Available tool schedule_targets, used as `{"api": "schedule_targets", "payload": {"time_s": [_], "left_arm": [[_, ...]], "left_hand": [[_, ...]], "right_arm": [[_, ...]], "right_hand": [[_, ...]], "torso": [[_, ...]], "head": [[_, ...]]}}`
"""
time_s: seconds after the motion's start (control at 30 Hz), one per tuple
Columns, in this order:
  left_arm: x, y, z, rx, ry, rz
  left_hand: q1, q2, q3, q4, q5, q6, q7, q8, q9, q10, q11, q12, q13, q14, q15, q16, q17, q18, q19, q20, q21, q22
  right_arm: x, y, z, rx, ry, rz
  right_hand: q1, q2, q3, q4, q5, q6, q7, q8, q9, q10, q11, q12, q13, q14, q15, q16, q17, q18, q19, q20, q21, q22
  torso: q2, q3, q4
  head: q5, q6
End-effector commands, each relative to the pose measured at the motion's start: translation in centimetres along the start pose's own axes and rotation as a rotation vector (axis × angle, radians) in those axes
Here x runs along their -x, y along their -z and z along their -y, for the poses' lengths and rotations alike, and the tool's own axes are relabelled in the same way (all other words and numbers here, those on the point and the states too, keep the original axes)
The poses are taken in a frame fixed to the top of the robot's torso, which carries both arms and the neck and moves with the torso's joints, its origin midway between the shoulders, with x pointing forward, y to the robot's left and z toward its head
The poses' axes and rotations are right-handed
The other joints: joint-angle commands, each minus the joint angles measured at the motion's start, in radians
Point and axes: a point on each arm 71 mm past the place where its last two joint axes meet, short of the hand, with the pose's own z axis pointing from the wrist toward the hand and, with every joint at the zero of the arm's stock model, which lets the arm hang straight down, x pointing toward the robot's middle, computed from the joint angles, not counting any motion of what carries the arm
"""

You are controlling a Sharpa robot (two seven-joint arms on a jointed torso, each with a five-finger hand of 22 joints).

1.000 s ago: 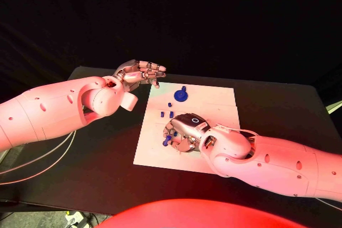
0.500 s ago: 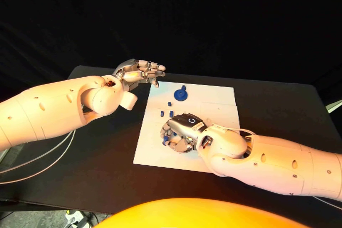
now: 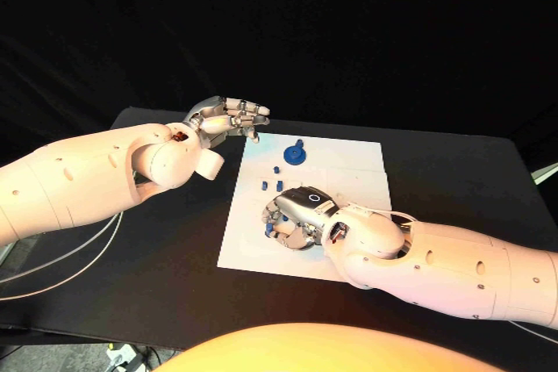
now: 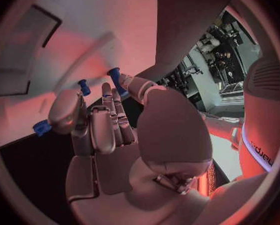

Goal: Assemble the parts on the task board

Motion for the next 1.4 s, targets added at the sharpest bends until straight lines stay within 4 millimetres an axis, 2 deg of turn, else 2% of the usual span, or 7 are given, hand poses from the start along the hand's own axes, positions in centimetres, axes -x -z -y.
{"api": "schedule_targets", "payload": {"time_s": [0.03, 0.17, 0.27, 0.37, 0.87, 1.1, 1.4], "left_arm": [[-0.1, 0.0, 0.1, -0.002, 0.002, -0.005], [-0.1, 0.0, 0.1, -0.001, 0.002, -0.004], [-0.1, 0.0, 0.1, -0.001, 0.002, -0.003], [0.0, 0.0, 0.1, -0.001, 0.002, -0.002], [0.5, 0.3, 0.0, 0.002, 0.003, 0.013], [0.6, 0.4, -0.1, 0.005, 0.005, 0.014], [0.5, 0.5, -0.4, 0.009, 0.009, 0.009]], "left_hand": [[-0.012, 0.010, -0.028, 0.016, 0.019, -0.017, 0.003, 0.017, -0.001, -0.023, 0.002, 0.011, -0.011, -0.008, 0.000, -0.010, -0.011, 0.006, 0.016, 0.005, -0.007, -0.009], [-0.012, 0.010, -0.028, 0.016, 0.019, -0.017, 0.003, 0.017, -0.001, -0.023, 0.002, 0.011, -0.011, -0.008, 0.000, -0.010, -0.011, 0.006, 0.016, 0.005, -0.007, -0.009], [-0.012, 0.010, -0.028, 0.016, 0.019, -0.017, 0.003, 0.017, -0.001, -0.023, 0.002, 0.011, -0.011, -0.008, 0.000, -0.010, -0.011, 0.006, 0.016, 0.005, -0.007, -0.009], [-0.012, 0.010, -0.028, 0.016, 0.019, -0.017, 0.003, 0.017, -0.001, -0.023, 0.002, 0.011, -0.011, -0.008, 0.000, -0.010, -0.011, 0.006, 0.016, 0.005, -0.007, -0.009], [-0.012, 0.010, -0.028, 0.016, 0.019, -0.017, 0.003, 0.017, -0.001, -0.023, 0.002, 0.011, -0.011, -0.008, 0.000, -0.010, -0.011, 0.006, 0.016, 0.005, -0.007, -0.009], [-0.013, 0.010, -0.030, 0.017, 0.019, -0.018, 0.003, 0.018, -0.001, -0.023, 0.002, 0.013, -0.011, -0.008, 0.000, -0.011, -0.011, 0.006, 0.018, 0.004, -0.010, -0.012], [-0.013, 0.010, -0.030, 0.017, 0.019, -0.018, 0.003, 0.018, -0.001, -0.023, 0.002, 0.013, -0.011, -0.008, 0.000, -0.011, -0.011, 0.006, 0.018, 0.004, -0.010, -0.012]], "right_arm": [[0.1, 0.1, 0.0, 0.006, -0.007, 0.010], [0.2, 0.4, 0.1, 0.009, -0.015, 0.027], [0.5, 0.8, 0.1, 0.013, -0.023, 0.046], [0.8, 1.4, 0.3, 0.015, -0.033, 0.061], [8.4, 8.7, 8.9, -0.366, -0.405, 0.243], [8.4, 12.7, 12.4, -0.583, -0.516, 0.147], [7.3, 15.2, 13.0, -0.671, -0.433, 0.038]], "right_hand": [[0.004, -0.003, -0.069, -0.002, 0.011, -0.025, 0.004, -0.031, -0.017, -0.126, 0.004, -0.005, 0.000, 0.018, 0.015, -0.027, -0.043, 0.021, -0.019, 0.008, -0.096, 0.033], [0.113, 0.053, -0.372, 0.073, 0.026, -0.056, -0.007, -0.067, -0.047, -0.225, 0.024, 0.009, 0.004, 0.005, 0.027, -0.048, -0.080, 0.031, -0.026, 0.024, -0.185, -0.012], [0.243, 0.011, -0.483, 0.261, 0.031, -0.076, -0.012, -0.083, -0.075, -0.268, 0.028, 0.030, 0.003, 0.002, 0.033, -0.049, -0.090, 0.035, -0.022, 0.027, -0.224, -0.038], [0.249, -0.021, -0.576, 0.268, 0.042, -0.140, -0.036, -0.089, -0.096, -0.311, 0.038, 0.028, 0.002, -0.003, 0.039, -0.051, -0.099, 0.039, -0.024, 0.032, -0.259, -0.057], [0.169, 0.068, -0.457, 0.258, 0.012, -0.020, 0.001, 0.012, -0.096, 0.066, -0.028, 0.250, 0.068, 0.030, -0.011, 0.001, -0.021, 0.020, 0.017, -0.005, -0.114, -0.007], [0.076, 0.087, -0.573, 0.253, 0.009, -0.090, -0.042, 0.216, -0.011, 0.126, -0.069, 1.016, 0.875, 0.062, -0.049, 0.087, 0.119, -0.020, 0.055, -0.041, 0.160, 0.126], [0.018, 0.119, -0.647, 0.261, 0.012, -0.094, -0.050, 0.285, 0.023, 0.299, -0.078, 1.323, 1.275, 0.091, -0.050, 0.167, 0.274, -0.048, 0.079, -0.044, 0.354, 0.202]], "torso": [[0.000, 0.0007, 0.0006], [0.000, 0.0004, 0.0007], [0.000, 0.0004, 0.0005], [-0.001, 0.0005, -0.0010], [-0.013, -0.0004, -0.0249], [-0.019, 0.0024, -0.0383], [-0.027, 0.0011, -0.0454]], "head": [[-0.001, 0.001], [-0.001, 0.002], [-0.002, 0.002], [-0.004, 0.005], [-0.068, 0.030], [-0.105, 0.031], [-0.124, 0.024]]}}
